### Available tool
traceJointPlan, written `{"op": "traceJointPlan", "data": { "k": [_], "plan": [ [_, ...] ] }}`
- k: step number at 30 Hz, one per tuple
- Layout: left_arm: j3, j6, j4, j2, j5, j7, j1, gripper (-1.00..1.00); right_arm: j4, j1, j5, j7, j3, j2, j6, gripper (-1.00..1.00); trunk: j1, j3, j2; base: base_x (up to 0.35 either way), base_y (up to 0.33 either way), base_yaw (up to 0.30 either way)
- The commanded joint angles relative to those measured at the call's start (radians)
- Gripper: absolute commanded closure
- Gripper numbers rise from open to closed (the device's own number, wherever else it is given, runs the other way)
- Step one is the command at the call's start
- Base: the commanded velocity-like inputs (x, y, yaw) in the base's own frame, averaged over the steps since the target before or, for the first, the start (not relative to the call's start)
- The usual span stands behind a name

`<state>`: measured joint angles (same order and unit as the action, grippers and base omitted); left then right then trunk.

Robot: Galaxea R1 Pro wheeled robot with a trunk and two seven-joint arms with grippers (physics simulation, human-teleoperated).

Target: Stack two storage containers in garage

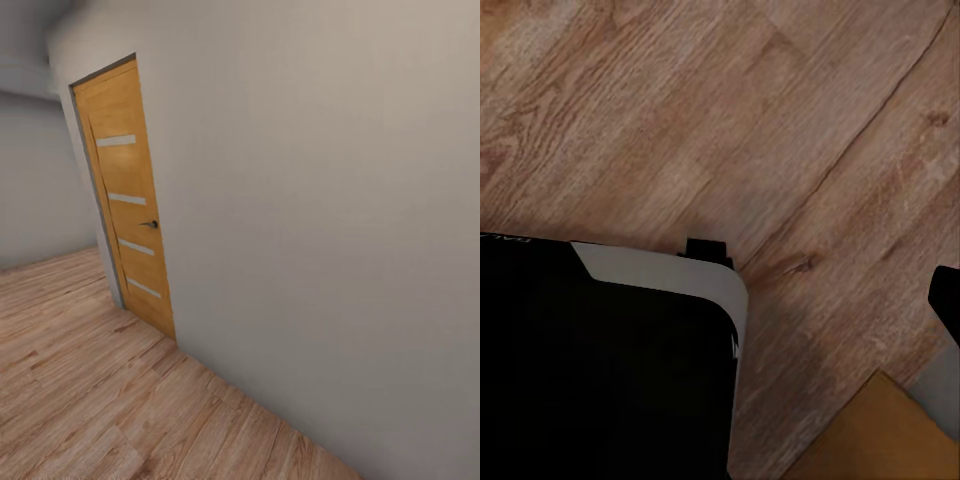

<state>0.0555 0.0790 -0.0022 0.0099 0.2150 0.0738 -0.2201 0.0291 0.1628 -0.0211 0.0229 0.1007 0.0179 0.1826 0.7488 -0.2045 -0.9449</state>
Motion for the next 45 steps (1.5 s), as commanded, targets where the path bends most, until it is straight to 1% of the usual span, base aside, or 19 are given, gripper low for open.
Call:
{"op": "traceJointPlan", "data": {
  "k": [1,8,11,12,13,15,16,17,19,23,42,45],
  "plan": [
    [0.006,0.003,0.001,0.000,0.008,0.000,-0.001,-1.00,0.003,0.001,-0.002,0.002,0.007,-0.001,0.005,-1.00,0.000,-0.001,-0.001,0.000,0.000,0.274],
    [0.005,0.002,0.001,0.000,0.012,-0.001,-0.001,-1.00,0.003,0.001,-0.003,0.003,0.007,-0.005,0.001,-1.00,0.000,-0.001,-0.001,0.000,0.000,0.277],
    [0.000,-0.001,0.001,0.002,0.032,0.000,-0.001,-1.00,0.003,0.001,-0.001,0.002,0.006,-0.002,0.001,-1.00,0.000,-0.001,-0.001,0.000,0.000,0.277],
    [-0.008,-0.002,0.001,0.003,0.061,-0.001,-0.001,-1.00,0.003,0.001,0.000,0.002,0.006,-0.001,0.002,-1.00,0.000,-0.001,-0.001,0.000,0.000,0.277],
    [-0.010,-0.003,0.001,0.003,0.072,-0.001,-0.001,-1.00,0.003,0.001,0.000,0.002,0.006,-0.001,0.003,-1.00,0.000,-0.001,-0.001,0.000,0.000,0.277],
    [-0.018,-0.001,0.000,0.004,0.119,0.000,-0.001,-1.00,0.003,0.001,0.000,0.002,0.007,0.000,0.004,-1.00,0.000,-0.001,-0.001,0.000,0.000,0.277],
    [-0.019,-0.001,0.000,0.004,0.129,0.001,-0.001,-1.00,0.003,0.001,0.000,0.002,0.007,0.000,0.004,-1.00,0.000,-0.001,-0.001,0.000,0.000,0.277],
    [-0.020,0.001,0.000,0.004,0.149,0.002,-0.001,-1.00,0.003,0.001,0.000,0.002,0.007,0.001,0.005,-1.00,0.000,-0.001,-0.001,0.000,0.000,0.277],
    [-0.022,0.002,0.000,0.005,0.164,0.004,-0.001,-1.00,0.003,0.001,0.000,0.002,0.008,0.002,0.006,-1.00,0.000,-0.001,-0.001,0.000,0.000,0.277],
    [-0.022,0.003,0.000,0.008,0.171,0.006,-0.001,-1.00,0.003,0.001,0.001,0.002,0.008,0.004,0.007,-1.00,0.000,-0.001,-0.001,0.000,0.000,0.277],
    [-0.022,0.004,-0.001,0.003,0.171,0.006,-0.001,-1.00,0.003,0.001,-0.001,0.003,0.010,0.004,0.005,-1.00,0.000,-0.001,-0.001,0.002,0.000,0.277],
    [-0.022,0.003,-0.001,0.005,0.171,0.005,-0.001,-1.00,0.003,0.001,-0.002,0.003,0.010,0.003,0.005,-1.00,0.000,-0.001,-0.001,0.176,0.000,0.277]
  ]
}}
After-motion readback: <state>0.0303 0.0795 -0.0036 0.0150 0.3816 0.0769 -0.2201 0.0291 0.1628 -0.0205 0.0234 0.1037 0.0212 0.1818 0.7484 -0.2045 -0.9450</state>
